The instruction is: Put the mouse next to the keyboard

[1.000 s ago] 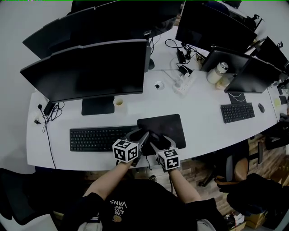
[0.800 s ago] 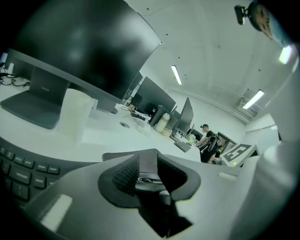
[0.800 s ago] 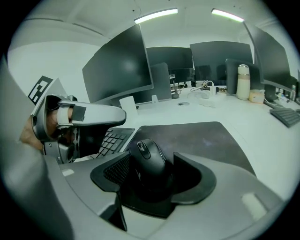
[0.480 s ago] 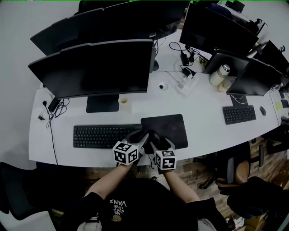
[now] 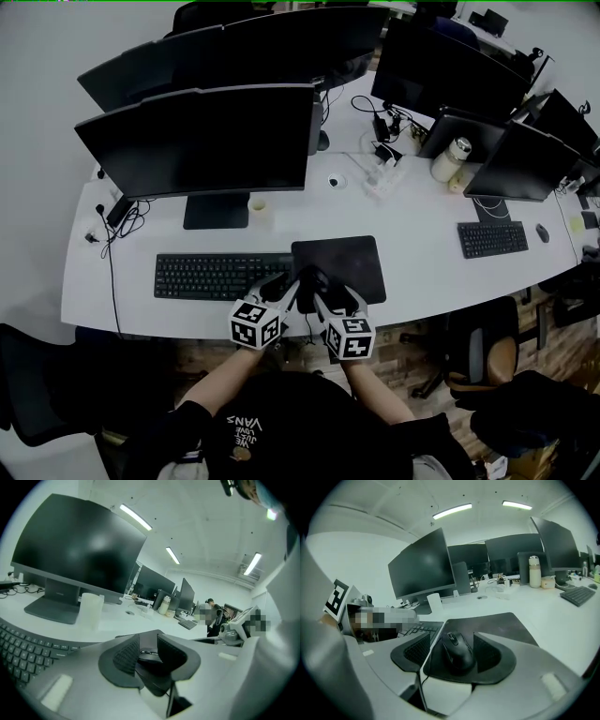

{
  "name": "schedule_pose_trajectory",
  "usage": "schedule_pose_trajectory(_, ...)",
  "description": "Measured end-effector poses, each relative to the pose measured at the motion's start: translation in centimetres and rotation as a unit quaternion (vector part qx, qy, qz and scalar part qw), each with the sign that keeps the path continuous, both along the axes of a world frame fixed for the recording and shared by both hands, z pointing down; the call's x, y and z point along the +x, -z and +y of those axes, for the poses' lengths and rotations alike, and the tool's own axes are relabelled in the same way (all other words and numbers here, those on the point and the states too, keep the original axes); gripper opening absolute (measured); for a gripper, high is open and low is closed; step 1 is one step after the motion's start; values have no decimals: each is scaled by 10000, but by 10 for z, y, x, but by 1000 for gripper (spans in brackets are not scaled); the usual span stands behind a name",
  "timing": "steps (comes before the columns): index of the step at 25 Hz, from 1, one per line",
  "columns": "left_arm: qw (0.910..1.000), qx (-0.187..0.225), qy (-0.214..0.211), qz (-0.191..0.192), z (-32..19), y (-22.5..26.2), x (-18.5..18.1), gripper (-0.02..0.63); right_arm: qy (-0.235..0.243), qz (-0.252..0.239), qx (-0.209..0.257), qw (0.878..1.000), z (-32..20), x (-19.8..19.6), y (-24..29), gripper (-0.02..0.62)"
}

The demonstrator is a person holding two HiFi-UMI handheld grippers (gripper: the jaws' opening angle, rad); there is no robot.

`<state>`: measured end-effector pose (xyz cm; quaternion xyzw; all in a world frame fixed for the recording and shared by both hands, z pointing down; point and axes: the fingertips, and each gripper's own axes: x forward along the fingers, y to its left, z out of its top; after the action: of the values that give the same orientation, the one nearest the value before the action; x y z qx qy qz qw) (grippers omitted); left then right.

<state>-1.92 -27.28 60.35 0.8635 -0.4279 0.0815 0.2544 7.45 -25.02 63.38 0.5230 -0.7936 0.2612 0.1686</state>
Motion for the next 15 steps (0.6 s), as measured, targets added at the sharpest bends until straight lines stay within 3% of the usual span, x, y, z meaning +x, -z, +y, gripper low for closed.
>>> schedule_pose_trajectory(15, 9966, 706, 371, -213, 69, 49, 8, 66, 334, -420, 1001, 9935, 59, 21, 73, 6)
